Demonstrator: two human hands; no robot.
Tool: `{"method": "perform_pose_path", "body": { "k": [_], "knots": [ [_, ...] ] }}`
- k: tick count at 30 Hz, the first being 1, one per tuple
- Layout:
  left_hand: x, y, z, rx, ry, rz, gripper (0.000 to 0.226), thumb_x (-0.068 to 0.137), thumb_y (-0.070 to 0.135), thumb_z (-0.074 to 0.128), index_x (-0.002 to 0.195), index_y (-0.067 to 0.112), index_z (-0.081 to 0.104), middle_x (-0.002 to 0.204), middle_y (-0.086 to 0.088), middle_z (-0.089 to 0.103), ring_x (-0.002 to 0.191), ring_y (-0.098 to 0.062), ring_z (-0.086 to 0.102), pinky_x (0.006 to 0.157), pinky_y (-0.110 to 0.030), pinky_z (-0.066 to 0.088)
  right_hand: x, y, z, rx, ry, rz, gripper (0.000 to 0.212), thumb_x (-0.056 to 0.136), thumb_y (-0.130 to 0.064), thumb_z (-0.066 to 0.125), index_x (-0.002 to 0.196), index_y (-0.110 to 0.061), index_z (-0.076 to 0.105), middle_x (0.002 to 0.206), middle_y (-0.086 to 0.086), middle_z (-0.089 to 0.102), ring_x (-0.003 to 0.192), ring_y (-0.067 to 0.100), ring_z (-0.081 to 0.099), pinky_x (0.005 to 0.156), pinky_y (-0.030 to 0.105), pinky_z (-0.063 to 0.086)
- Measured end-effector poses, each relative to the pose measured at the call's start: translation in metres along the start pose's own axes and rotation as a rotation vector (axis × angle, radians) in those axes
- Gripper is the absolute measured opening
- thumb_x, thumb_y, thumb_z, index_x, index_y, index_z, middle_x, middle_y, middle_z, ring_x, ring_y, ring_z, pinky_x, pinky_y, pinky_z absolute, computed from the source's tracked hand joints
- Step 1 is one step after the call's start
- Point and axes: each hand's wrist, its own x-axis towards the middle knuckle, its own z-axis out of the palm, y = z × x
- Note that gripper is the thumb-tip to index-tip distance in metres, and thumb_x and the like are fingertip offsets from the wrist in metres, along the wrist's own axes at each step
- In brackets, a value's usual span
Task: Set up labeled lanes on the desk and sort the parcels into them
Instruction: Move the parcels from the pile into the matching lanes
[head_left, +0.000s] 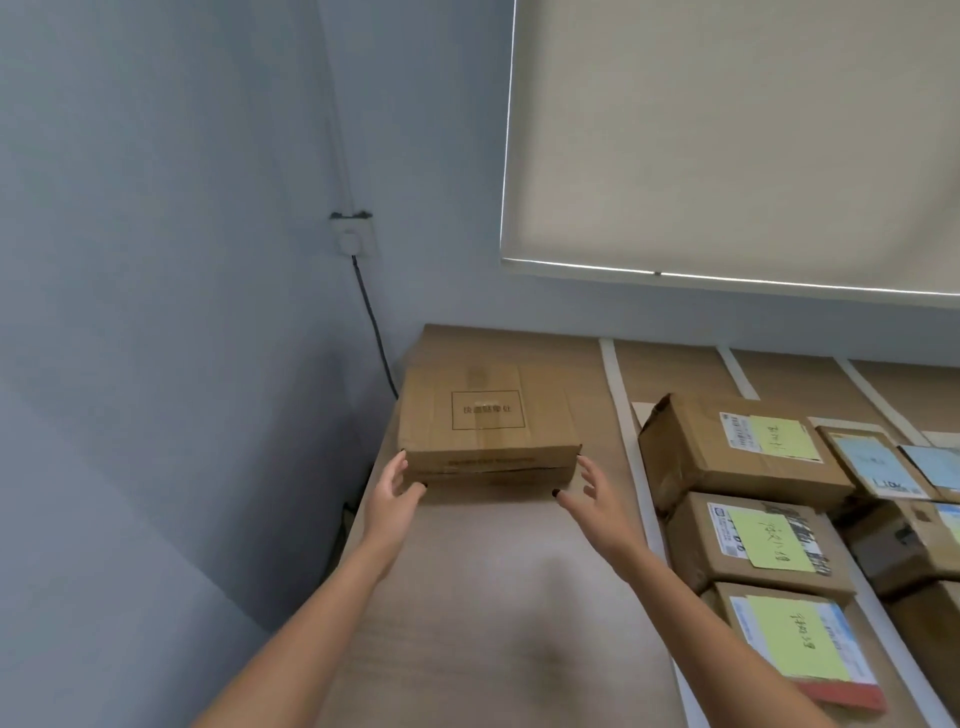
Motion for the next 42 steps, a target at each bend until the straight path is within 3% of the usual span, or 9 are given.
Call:
{"method": "perform_pose_path", "body": {
  "k": [4, 8, 14, 19, 23, 30, 36, 40, 42],
  "knots": [
    [0.062, -0.024, -0.001, 0.002, 0.074, -0.045, 0.055, 0.096, 0.022, 0.049, 0.146, 0.029, 0.028, 0.152, 0.005, 0.03, 0.139, -0.018, 0.029, 0.112, -0.038, 0.025, 0.059, 0.024, 0.007, -0.024, 0.064, 0.024, 0.072, 0.092, -0.028, 0.057, 0.15, -0.021, 0.016, 0.156, 0.003, 0.022, 0.142, 0.023, 0.022, 0.114, 0.041, 0.025],
    [0.102, -0.047, 0.012, -0.088, 0.07, -0.109, 0.049, 0.1, 0.031, 0.038, 0.147, 0.026, 0.026, 0.153, 0.005, 0.028, 0.14, -0.016, 0.026, 0.112, -0.031, 0.02, 0.108, 0.044, 0.018, 0.094, 0.111, 0.086, 0.076, 0.093, -0.037, 0.052, 0.151, -0.022, 0.005, 0.158, 0.002, 0.013, 0.144, 0.022, 0.016, 0.115, 0.04, 0.02],
    [0.124, -0.066, 0.027, -0.044, 0.105, -0.095, 0.053, 0.099, 0.043, 0.032, 0.147, 0.022, 0.025, 0.152, 0.005, 0.029, 0.141, -0.015, 0.023, 0.101, -0.02, 0.016, 0.148, 0.066, 0.034, 0.262, 0.201, 0.15, 0.068, 0.093, -0.044, 0.049, 0.149, -0.02, 0.02, 0.152, 0.002, 0.029, 0.139, 0.02, 0.025, 0.1, 0.026, 0.022],
    [0.128, -0.064, 0.026, -0.09, 0.126, -0.092, 0.049, 0.099, 0.035, 0.037, 0.145, 0.018, 0.032, 0.148, 0.003, 0.036, 0.138, -0.014, 0.029, 0.101, -0.019, 0.018, 0.146, 0.068, 0.036, 0.302, 0.204, 0.154, 0.068, 0.092, -0.043, 0.051, 0.148, -0.019, 0.022, 0.151, 0.002, 0.029, 0.14, 0.02, 0.026, 0.1, 0.026, 0.023],
    [0.108, -0.05, 0.015, -0.131, 0.116, -0.083, 0.047, 0.098, 0.033, 0.04, 0.144, 0.019, 0.036, 0.145, 0.001, 0.041, 0.135, -0.017, 0.035, 0.113, -0.03, 0.022, 0.116, 0.047, 0.025, 0.32, 0.196, 0.112, 0.064, 0.092, -0.036, 0.055, 0.147, -0.02, 0.026, 0.148, 0.001, 0.036, 0.136, 0.019, 0.033, 0.1, 0.026, 0.028],
    [0.022, 0.003, -0.011, -0.13, 0.099, 0.006, 0.047, 0.099, 0.031, 0.041, 0.143, 0.014, 0.036, 0.145, -0.005, 0.041, 0.135, -0.022, 0.035, 0.112, -0.032, 0.023, 0.016, -0.01, -0.012, 0.271, 0.195, -0.021, 0.062, 0.091, -0.023, 0.059, 0.145, -0.022, 0.029, 0.145, 0.003, 0.039, 0.13, 0.015, 0.037, 0.098, 0.026, 0.033],
    [-0.07, 0.031, -0.023, -0.152, 0.028, 0.063, 0.049, 0.098, 0.031, 0.042, 0.142, 0.012, 0.036, 0.143, -0.008, 0.044, 0.133, -0.024, 0.038, 0.115, -0.04, 0.025, -0.082, -0.032, -0.045, 0.218, 0.233, -0.066, 0.062, 0.09, -0.021, 0.061, 0.145, -0.019, 0.031, 0.143, 0.009, 0.042, 0.132, 0.023, 0.04, 0.109, 0.043, 0.036],
    [-0.124, 0.042, -0.015, -0.166, -0.002, 0.101, 0.046, 0.098, 0.028, 0.043, 0.14, 0.008, 0.04, 0.139, -0.012, 0.048, 0.13, -0.027, 0.042, 0.113, -0.043, 0.029, -0.138, -0.03, -0.067, 0.205, 0.301, -0.104, 0.056, 0.089, -0.019, 0.061, 0.14, -0.019, 0.037, 0.135, 0.006, 0.05, 0.117, 0.015, 0.047, 0.096, 0.032, 0.041],
    [-0.151, 0.049, -0.006, -0.183, -0.037, 0.118, 0.047, 0.098, 0.028, 0.043, 0.14, 0.009, 0.039, 0.139, -0.012, 0.048, 0.13, -0.027, 0.042, 0.113, -0.044, 0.029, -0.163, -0.025, -0.081, 0.209, 0.314, -0.117, 0.054, 0.089, -0.02, 0.06, 0.138, -0.02, 0.038, 0.132, 0.004, 0.051, 0.12, 0.017, 0.047, 0.099, 0.036, 0.042]
  ]
}}
